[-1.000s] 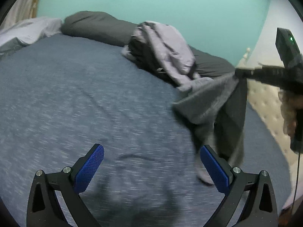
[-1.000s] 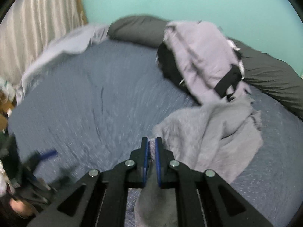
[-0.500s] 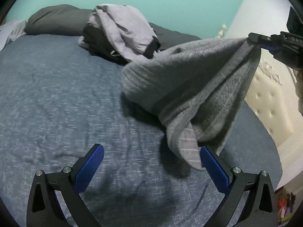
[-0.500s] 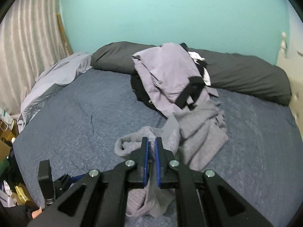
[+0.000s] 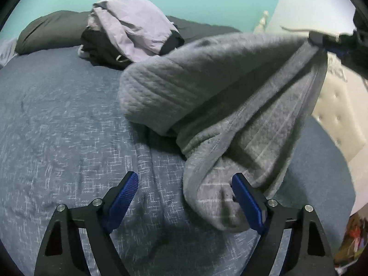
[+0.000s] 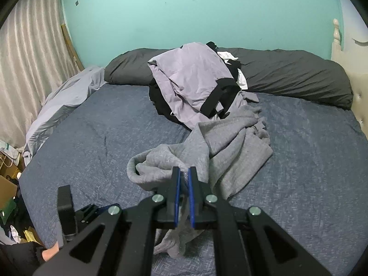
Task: Fold clothes
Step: 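Lift the grey sweatshirt with the right gripper toward the left gripper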
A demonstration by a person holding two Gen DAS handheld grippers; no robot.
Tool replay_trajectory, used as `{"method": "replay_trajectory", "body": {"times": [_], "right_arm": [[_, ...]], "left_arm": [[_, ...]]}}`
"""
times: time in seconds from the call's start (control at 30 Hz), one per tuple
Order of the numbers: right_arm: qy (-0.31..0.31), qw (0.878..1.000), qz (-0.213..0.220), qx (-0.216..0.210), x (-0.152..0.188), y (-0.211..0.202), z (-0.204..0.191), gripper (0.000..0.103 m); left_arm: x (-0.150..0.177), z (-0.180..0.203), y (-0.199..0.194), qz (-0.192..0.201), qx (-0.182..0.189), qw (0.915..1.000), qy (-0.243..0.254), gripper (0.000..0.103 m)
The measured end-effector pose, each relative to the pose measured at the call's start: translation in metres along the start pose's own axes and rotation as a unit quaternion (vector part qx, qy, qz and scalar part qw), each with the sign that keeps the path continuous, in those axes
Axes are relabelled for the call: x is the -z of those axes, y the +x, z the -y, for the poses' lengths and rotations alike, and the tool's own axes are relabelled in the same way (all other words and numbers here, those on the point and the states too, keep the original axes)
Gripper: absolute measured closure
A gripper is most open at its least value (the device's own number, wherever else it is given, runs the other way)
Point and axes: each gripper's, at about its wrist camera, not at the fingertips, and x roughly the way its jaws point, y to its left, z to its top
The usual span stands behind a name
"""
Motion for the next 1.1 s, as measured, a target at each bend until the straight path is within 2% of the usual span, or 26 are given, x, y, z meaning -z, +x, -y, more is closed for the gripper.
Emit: {"method": "replay_trajectory", "body": {"times": [0.57,0.83,0.97,1.1], "right_arm": [[0.013,1.0,-0.014,-0.009,0.017,0.023,0.029,0.097],[0.018,1.0,-0.018,-0.013,0.022,0.029,0.036,0.097],[0.016,1.0,-0.02,-0.015,0.024,0.03,0.035,0.097],[0.015,1.0,-0.022,-0.015,0.026,0.031,0.034,0.097]], "left_arm": [[0.021,-0.005,0.056,-0.056,-0.014,0.9983,-0.002,0.017],[0.025,-0.011,0.059,-0.058,-0.01,0.9982,-0.012,0.016],[0.028,-0.009,0.058,-0.057,-0.025,0.998,-0.008,0.016],[0.03,-0.013,0.059,-0.06,-0.021,0.9976,-0.028,0.016]]}}
